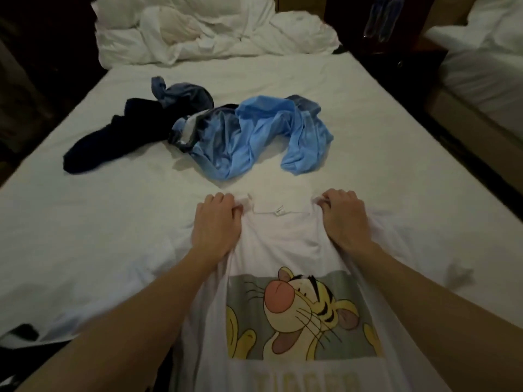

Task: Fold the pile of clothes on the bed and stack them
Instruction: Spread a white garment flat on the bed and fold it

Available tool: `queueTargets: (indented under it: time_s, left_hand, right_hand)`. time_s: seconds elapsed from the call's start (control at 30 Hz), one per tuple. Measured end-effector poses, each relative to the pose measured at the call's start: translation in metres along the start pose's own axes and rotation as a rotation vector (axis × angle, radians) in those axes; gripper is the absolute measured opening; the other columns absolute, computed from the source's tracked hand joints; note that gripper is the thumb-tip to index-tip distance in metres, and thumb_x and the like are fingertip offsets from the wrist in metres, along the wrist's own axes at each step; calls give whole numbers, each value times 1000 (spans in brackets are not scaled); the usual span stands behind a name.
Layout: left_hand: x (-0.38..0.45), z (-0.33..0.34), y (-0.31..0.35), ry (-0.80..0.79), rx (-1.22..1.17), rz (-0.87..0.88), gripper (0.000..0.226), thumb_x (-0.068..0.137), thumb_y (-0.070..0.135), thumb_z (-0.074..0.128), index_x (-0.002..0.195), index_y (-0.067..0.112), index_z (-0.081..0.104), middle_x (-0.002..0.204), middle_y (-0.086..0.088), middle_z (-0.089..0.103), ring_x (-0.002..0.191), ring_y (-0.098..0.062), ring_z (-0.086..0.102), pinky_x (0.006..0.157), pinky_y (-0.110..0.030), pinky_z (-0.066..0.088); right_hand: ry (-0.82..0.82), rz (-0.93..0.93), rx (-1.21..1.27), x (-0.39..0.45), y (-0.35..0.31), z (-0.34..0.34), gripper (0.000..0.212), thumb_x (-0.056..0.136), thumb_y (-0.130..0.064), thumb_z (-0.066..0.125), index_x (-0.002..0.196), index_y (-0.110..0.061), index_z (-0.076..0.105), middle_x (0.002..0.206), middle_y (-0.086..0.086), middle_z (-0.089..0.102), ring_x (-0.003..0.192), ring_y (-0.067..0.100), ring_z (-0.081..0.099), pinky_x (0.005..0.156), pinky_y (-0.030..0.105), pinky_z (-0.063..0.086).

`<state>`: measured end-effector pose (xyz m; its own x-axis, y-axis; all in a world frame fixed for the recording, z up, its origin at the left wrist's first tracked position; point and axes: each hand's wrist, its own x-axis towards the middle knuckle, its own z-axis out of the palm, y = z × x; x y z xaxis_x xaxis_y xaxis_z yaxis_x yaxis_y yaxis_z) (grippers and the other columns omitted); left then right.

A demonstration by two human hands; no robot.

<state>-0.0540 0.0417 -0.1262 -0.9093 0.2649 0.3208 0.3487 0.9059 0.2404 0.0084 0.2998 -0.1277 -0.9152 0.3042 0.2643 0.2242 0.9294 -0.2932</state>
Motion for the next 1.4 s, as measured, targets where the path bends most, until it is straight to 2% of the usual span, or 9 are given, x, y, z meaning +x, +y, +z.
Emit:
queueTargets:
  time_s: [0.2,0.37,0.5,0.77,0.9,1.1,1.2,1.27,1.4]
  left_hand:
    - [-23,-40,-3,-91,21,-119,39,96,37,47,126,12,54,123,-10,56,111,-29,52,98,-42,38]
    - [-60,-97,-30,-178,233,-394,64,93,44,27,125,-5,53,125,-27,54,114,-46,52,107,-60,33]
    - [-87,-125,-56,-570,258,-686,70,91,43,53,147,5,35,152,-16,36,137,-39,38,114,-52,29]
    - [-91,-134,-58,-489,304,-482,51,97,57,38,129,22,57,132,-5,56,120,-29,53,103,-40,36]
    - [-79,-140,-42,-427,151,-433,61,97,65,32,129,15,49,130,-14,57,115,-36,57,96,-43,42]
    - [-72,-164,-21,-479,-284,-536,69,84,39,76,132,-2,46,129,-19,56,117,-34,55,87,-36,45]
    - [-74,-179,-20,-393,-537,-599,46,72,19,87,106,3,60,105,-18,67,94,-33,65,82,-42,55]
    - [-75,-188,-22,-344,-524,-599,41,69,13,87,101,4,64,100,-18,69,88,-32,67,76,-41,57]
    - [-69,-196,-1,-226,-331,-473,31,73,1,73,103,3,71,96,-15,69,82,-26,62,61,-26,47]
  right_hand:
    - [-74,70,-145,-19,2,-33,38,103,-41,36,123,-15,57,122,10,60,109,29,52,93,42,39]
    - [-242,408,-110,-47,32,-84,52,101,-53,18,136,-22,43,147,5,42,139,32,33,114,61,13]
    - [-377,599,-17,-76,64,-119,34,98,-31,39,124,-12,50,136,17,46,127,40,40,104,54,35]
    - [-201,684,198,-94,63,-134,26,91,-26,63,105,-4,61,113,21,64,95,36,61,91,44,51]
    - [-18,551,418,-77,35,-155,51,95,-31,60,131,4,53,133,23,57,121,38,54,101,44,44]
    - [73,223,501,-77,-41,-161,27,95,-31,58,80,-13,46,75,3,49,75,26,49,59,34,35]
    - [-319,21,481,-109,-74,-127,45,96,-51,52,124,-16,52,129,4,53,119,22,49,96,38,42]
    - [-612,-212,194,-137,-78,-90,73,96,-66,34,151,-18,30,163,6,19,149,20,17,119,41,18]
    - [-538,-417,-82,-169,-69,-50,85,90,-73,-1,157,-21,-10,161,-2,-23,148,16,-24,122,44,-11]
